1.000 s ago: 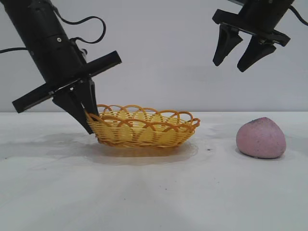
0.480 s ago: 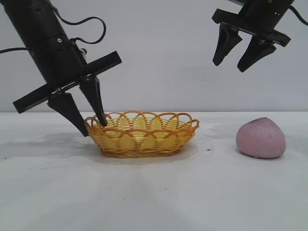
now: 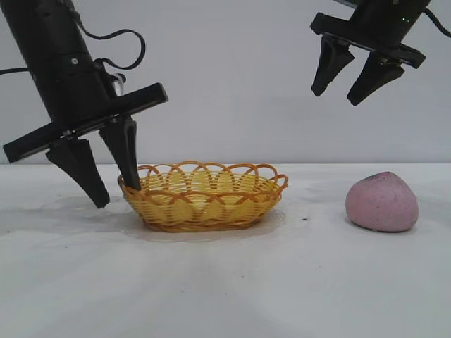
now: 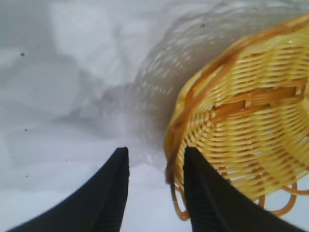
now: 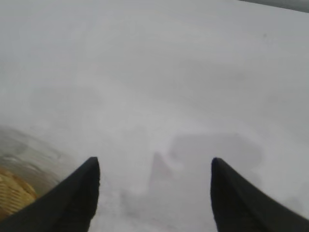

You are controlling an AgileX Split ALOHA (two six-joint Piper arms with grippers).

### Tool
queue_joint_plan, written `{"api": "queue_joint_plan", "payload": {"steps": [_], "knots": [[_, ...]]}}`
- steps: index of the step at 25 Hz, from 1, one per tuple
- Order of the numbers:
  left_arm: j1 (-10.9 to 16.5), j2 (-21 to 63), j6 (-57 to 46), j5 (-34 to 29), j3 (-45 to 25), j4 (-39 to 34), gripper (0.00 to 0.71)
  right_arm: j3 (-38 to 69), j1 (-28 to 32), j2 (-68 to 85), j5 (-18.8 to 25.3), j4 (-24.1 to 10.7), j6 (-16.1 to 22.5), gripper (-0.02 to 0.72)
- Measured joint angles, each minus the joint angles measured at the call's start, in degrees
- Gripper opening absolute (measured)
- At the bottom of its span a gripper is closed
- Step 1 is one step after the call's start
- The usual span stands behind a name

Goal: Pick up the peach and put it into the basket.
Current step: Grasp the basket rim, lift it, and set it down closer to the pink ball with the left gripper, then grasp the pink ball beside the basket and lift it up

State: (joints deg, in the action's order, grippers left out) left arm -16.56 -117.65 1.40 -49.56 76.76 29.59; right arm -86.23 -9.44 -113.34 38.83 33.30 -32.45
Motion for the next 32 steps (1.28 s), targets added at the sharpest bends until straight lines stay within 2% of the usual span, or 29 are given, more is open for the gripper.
{"api": "queue_joint_plan", "payload": {"steps": [5,8,11,13,16,19,21,24,25,29,32], "knots": [[0.0,0.61,0.0,-4.65,5.92,-2.2,0.236,0.0,0.0,0.0,0.0,0.0,0.0,0.472],[0.0,0.94,0.09,-7.37,10.44,-5.22,0.382,0.0,0.0,0.0,0.0,0.0,0.0,0.472],[0.0,0.98,0.09,-11.17,14.91,-11.56,0.558,0.0,0.0,0.0,0.0,0.0,0.0,0.472],[0.0,0.98,-0.1,-13.27,17.18,-16.93,0.628,0.0,0.0,0.0,0.1,0.0,0.0,0.472],[0.0,1.07,-0.15,-15.75,18.65,-24.8,0.618,0.0,0.0,0.0,0.21,0.0,0.0,0.472],[0.28,1.07,-0.15,-17.67,18.76,-29.95,0.454,0.0,0.0,0.0,0.21,0.0,0.0,0.472],[1.29,1.07,-0.03,-18.08,18.76,-31.8,0.403,0.0,0.0,0.0,0.21,0.0,0.0,0.472],[3.74,1.07,-0.03,-18.75,18.76,-32.71,0.419,0.0,0.0,0.0,0.31,0.0,0.0,0.472],[4.78,1.07,-0.03,-19.24,18.76,-32.79,0.378,0.0,0.0,0.0,0.31,0.0,0.0,0.472],[8.97,1.07,0.5,-19.86,18.76,-33.22,0.393,0.0,0.0,0.0,0.42,0.0,0.0,0.472],[10.99,1.2,0.91,-19.99,17.79,-33.3,0.393,0.0,0.0,0.0,0.42,0.0,0.0,0.472]]}}
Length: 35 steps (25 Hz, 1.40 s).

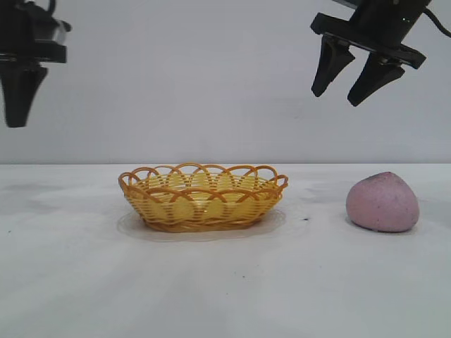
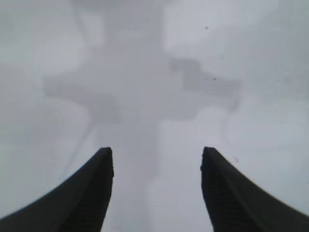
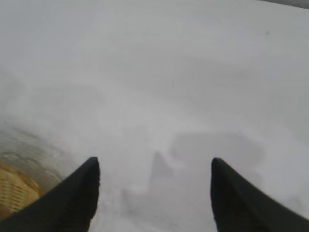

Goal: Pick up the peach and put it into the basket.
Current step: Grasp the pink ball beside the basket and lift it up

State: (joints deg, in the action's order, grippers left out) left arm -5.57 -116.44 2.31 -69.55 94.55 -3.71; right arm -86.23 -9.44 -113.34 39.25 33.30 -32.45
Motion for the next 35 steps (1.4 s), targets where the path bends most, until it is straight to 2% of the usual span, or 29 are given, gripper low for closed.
{"api": "queue_joint_plan", "payload": {"steps": [6,13,28,35], "knots": [[0.69,3.42,0.41,-0.1,-7.05,0.56,0.393,0.0,0.0,0.0,0.45,0.0,0.0,0.472],[0.69,15.05,0.5,0.12,-19.47,1.19,0.393,0.0,0.0,0.0,0.45,0.0,0.0,0.472],[0.69,56.31,-0.43,8.66,-49.56,2.89,0.393,0.0,0.0,0.0,0.45,0.0,0.0,0.472],[0.69,76.59,-0.52,8.26,-58.29,3.0,0.393,0.0,0.0,0.0,0.45,0.0,0.0,0.472]]}}
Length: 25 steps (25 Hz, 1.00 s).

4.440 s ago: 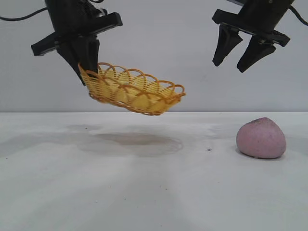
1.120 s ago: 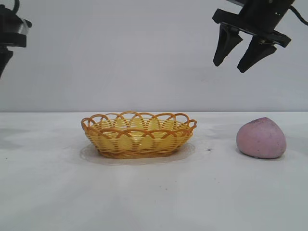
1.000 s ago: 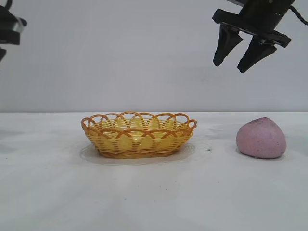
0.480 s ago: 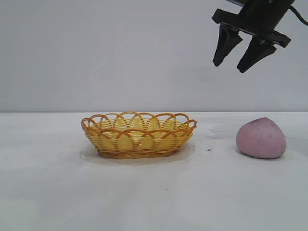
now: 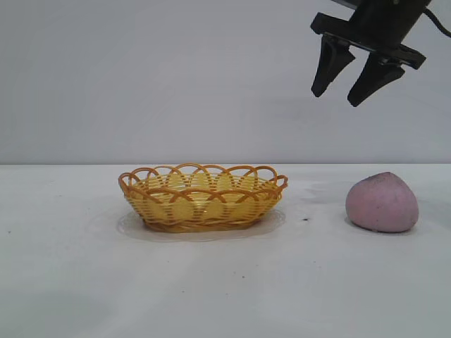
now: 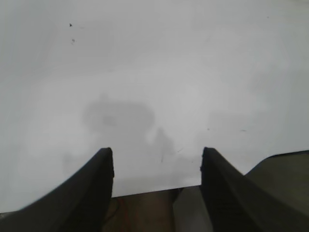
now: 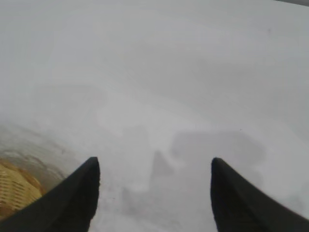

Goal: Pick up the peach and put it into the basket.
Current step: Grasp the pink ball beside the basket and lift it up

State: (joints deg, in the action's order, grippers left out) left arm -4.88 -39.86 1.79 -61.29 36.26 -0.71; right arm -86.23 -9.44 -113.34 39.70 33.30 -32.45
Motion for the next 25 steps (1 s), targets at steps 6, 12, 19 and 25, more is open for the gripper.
{"api": "queue_joint_plan", "payload": {"steps": [6,12,19,25], "knots": [[0.0,17.29,0.0,-1.06,-7.01,0.42,0.393,0.0,0.0,0.0,0.0,-0.8,0.0,0.472],[0.0,33.32,0.0,-2.2,-8.47,1.14,0.393,0.0,0.0,0.0,0.0,-1.13,0.0,0.472],[0.0,40.83,-0.12,-2.86,-8.58,1.14,0.393,0.0,0.0,0.0,-0.17,-1.4,0.0,0.472],[0.0,40.93,-0.12,-2.86,-8.58,1.14,0.393,0.0,0.0,0.0,-0.17,-1.53,0.0,0.472]]}}
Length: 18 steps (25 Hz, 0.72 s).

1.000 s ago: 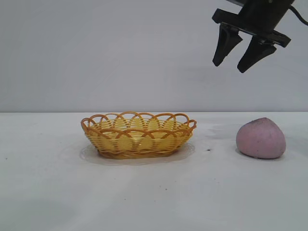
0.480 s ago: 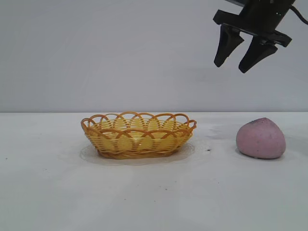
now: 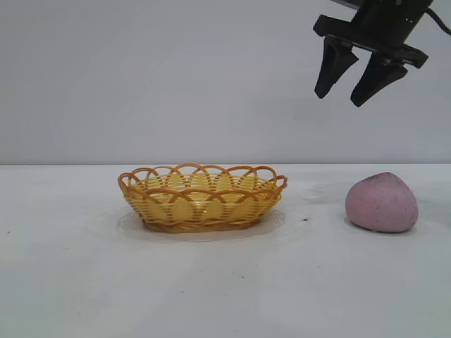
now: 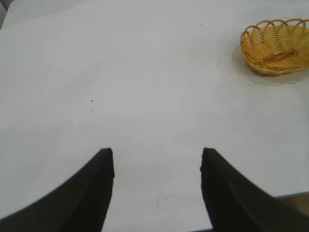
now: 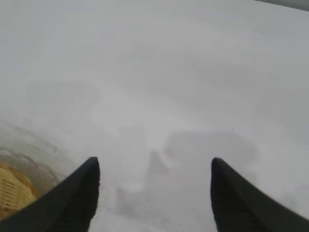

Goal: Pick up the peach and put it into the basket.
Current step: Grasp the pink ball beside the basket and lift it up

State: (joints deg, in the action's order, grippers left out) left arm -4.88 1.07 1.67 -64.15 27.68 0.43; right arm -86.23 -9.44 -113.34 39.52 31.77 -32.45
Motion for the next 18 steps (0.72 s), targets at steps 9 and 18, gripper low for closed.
{"api": "queue_joint_plan", "payload": {"steps": [9,18], "knots": [[0.1,0.0,0.0,0.0,0.0,0.0,0.393,0.0,0.0,0.0,0.23,-1.48,0.0,0.472],[4.22,0.0,0.0,0.0,0.0,0.0,0.393,0.0,0.0,0.0,3.25,-4.58,0.0,0.472]]}}
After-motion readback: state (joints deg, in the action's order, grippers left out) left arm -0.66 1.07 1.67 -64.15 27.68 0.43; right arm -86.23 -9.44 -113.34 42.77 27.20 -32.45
